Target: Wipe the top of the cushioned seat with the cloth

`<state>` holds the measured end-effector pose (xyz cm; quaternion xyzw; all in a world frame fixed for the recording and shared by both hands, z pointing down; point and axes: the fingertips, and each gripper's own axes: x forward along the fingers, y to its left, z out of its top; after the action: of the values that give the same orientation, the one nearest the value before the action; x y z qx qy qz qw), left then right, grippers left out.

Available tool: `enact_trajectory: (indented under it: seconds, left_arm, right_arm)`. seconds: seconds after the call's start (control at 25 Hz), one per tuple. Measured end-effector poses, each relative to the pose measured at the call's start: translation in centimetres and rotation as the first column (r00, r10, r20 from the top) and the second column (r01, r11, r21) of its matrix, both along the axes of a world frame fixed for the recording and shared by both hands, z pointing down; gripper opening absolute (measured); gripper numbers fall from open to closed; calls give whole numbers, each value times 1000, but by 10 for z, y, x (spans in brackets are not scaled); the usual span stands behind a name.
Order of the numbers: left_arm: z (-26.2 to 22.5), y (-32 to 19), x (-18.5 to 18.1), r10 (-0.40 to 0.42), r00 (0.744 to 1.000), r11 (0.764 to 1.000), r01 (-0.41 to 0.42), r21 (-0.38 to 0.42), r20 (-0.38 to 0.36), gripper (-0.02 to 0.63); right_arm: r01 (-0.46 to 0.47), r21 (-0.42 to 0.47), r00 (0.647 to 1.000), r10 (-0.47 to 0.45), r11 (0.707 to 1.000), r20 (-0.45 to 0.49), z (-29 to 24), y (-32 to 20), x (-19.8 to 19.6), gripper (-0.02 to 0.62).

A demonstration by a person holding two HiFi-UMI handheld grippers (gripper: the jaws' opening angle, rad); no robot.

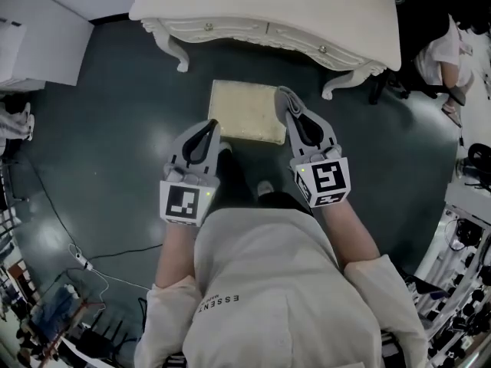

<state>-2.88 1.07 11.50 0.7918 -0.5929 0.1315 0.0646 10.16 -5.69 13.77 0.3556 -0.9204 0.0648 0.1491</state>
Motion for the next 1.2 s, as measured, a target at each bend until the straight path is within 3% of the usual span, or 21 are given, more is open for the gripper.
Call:
enact_trajectory:
  seconds: [0.2,0.52,0.72,0.88,1.04,1.2]
  left_arm:
    - [36,-53,-34,85,995,993,-89,-82,-46,2]
    - [128,-126,-117,122,988,980,-135,-144,-94,2]
    - [193,-127,-152,125,981,970,-152,-189,-147,0]
    - [243,-125,-156,131,972,956,-177,-236,-196,2]
    - [284,-128,-164,162,971,948,-203,-244,-177,2]
    - [321,-128,-180,140,973,949,-185,-255,-185,2]
  right_arm:
    - [-84,-112,995,78,990,-58,47,-37,-31,28]
    - [-96,-258,989,62,961,-137,165,-92,-130,28]
    - [-76,-337,987,22,938,-162,239,-97,-187,28]
    - [-19,-384,992,-31,923,-125,292,-101,-215,28]
    - [12,-418,990,-69,908,-123,342,-107,-237,28]
    - [40,-457,981,-122,888,-151,390,-101,-257,28]
